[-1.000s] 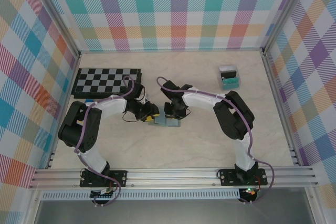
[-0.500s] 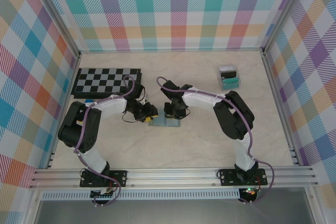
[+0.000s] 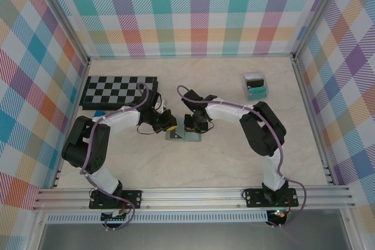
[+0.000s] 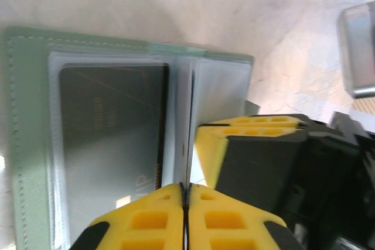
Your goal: Take the credit cards out of the card holder
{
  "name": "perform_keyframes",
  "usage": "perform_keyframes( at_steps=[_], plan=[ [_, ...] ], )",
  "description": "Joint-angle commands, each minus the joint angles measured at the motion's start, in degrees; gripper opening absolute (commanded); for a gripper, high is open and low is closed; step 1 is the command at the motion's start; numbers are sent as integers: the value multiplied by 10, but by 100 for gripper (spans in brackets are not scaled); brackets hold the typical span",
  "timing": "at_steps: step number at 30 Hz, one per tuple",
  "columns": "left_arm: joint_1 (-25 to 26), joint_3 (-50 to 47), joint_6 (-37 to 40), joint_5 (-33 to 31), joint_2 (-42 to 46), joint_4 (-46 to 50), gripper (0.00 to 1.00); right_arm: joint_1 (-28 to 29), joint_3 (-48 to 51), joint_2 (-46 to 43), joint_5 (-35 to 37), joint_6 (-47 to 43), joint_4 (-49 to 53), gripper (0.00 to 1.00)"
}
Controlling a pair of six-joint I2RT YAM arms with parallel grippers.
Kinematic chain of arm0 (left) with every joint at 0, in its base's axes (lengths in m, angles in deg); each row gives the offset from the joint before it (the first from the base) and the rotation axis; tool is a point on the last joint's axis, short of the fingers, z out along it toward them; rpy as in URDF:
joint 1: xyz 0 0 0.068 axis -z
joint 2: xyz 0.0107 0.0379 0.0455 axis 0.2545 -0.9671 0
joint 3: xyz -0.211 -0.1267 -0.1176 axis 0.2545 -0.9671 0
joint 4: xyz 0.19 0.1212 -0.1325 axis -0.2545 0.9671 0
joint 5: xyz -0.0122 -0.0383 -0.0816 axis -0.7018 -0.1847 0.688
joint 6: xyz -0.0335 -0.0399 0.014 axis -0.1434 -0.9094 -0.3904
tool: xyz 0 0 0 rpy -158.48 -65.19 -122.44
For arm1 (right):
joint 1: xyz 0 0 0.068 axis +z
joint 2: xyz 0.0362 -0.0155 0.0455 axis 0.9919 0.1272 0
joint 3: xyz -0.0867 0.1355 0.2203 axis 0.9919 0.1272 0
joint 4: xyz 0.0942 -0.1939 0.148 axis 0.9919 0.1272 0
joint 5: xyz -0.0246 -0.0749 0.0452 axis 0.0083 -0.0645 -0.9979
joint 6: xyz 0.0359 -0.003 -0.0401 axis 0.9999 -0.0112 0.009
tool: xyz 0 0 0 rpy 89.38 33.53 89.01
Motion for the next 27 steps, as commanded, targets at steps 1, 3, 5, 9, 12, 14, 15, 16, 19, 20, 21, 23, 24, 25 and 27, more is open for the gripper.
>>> perform_keyframes(
  at_steps=[1,3,5,9,12,14,15,16,19,20,21,23,24,25,27],
  plan=[
    [7,-12,-14,26,10,-34,4,-3,22,-15,-31,-9,-7,10],
    [7,-13,-19,25,9,-34,2,-7,33,-30,-45,-20,-24,9],
    [7,-13,-23,26,11,-34,0,-10,53,-48,-53,-24,-53,9],
    [8,-12,-23,22,17,-25,0,-26,78,-60,-94,-23,-91,10],
    [12,-11,-23,21,17,-23,0,-28,74,-46,-101,-19,-83,10],
    [19,-10,-25,21,13,-26,0,-28,70,-36,-103,-14,-75,9],
    [24,-11,-27,23,10,-30,0,-28,69,-31,-103,-12,-73,9],
    [29,-9,-28,24,6,-31,0,-28,68,-27,-105,-11,-71,9],
    [42,0,-28,20,-4,-30,0,-29,61,-18,-100,-11,-57,9],
    [45,4,-27,19,-7,-30,0,-28,59,-16,-97,-11,-53,9],
    [47,6,-27,19,-10,-30,0,-28,57,-13,-95,-11,-48,9],
    [50,12,-26,20,-16,-29,0,-28,56,-11,-96,-12,-45,9],
    [52,15,-27,21,-17,-28,1,-28,56,-12,-97,-11,-45,10],
    [54,18,-27,22,-19,-28,5,-28,56,-13,-98,-11,-45,10],
    [57,22,-27,19,-18,-28,16,-29,58,-23,-95,-10,-47,10]
  ],
)
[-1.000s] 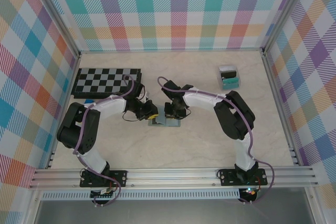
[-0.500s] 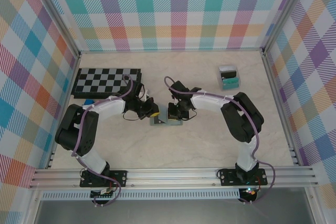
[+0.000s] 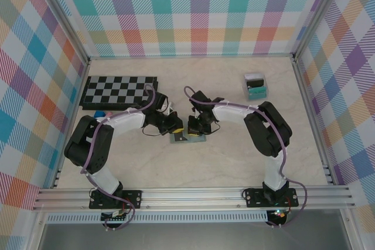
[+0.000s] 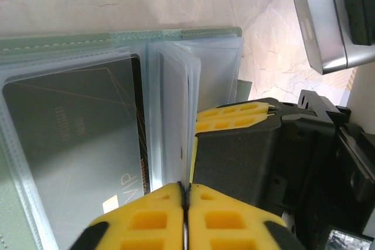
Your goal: Take the credit cards out of the card holder
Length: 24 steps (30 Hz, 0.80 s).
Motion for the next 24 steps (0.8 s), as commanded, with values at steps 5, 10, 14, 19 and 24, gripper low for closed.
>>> perform_keyframes(
  at_steps=[5,10,14,19,24],
  plan=[
    [14,21,-1,12,-3,-11,27,-4,43,-65,28,24,-33,11],
    [18,25,-10,21,-10,-25,29,-7,94,-124,72,47,-64,10],
    [23,31,-12,23,-15,-29,30,-8,128,-162,103,65,-78,13],
    [28,35,-15,20,-22,-32,30,-17,160,-192,85,61,-120,15],
    [35,43,-17,23,-32,-37,32,-24,171,-204,84,63,-126,17]
  ],
)
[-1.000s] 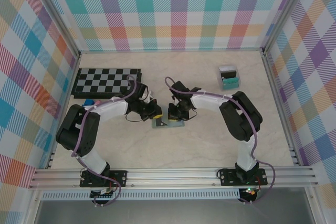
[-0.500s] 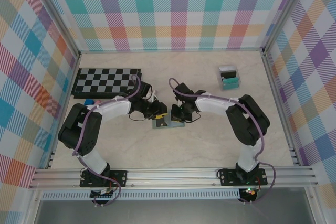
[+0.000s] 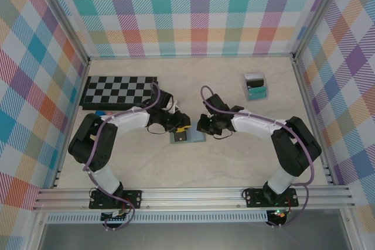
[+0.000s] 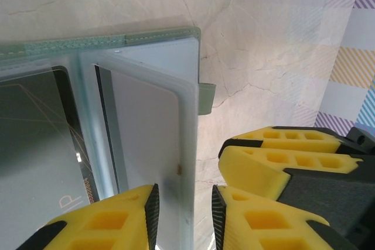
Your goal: Take the credit cards out of the card holder
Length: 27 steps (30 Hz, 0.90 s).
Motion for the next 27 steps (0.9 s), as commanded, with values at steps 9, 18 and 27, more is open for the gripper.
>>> perform_keyframes(
  at_steps=[9,18,27],
  plan=[
    [10,20,-23,13,6,-29,42,-8,17,-50,38,5,-6,20],
    [-11,-5,-37,-79,21,19,42,-5,-31,-7,-11,-43,21,15],
    [-13,-24,-63,-59,-5,-23,33,3,-105,80,-17,-55,82,11]
  ],
)
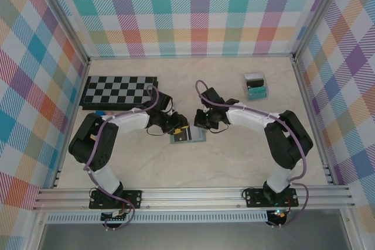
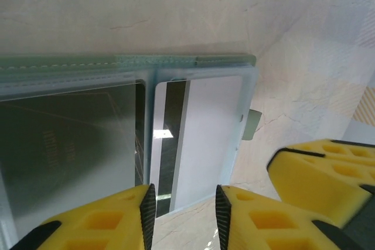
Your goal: Take the credit cards out of the card holder
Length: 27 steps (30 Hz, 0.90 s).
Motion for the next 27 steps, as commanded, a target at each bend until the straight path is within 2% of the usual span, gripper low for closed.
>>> perform_keyframes(
  at_steps=[1,8,27],
  plan=[
    [-4,-4,-13,5,-9,-22,33,4,-26,21,1,-9,45,11],
    [-4,1,-21,29,-34,-38,31,3,-54,63,28,1,93,13],
    [-4,24,8,29,-63,2,26,2,-71,115,20,11,127,14]
  ],
)
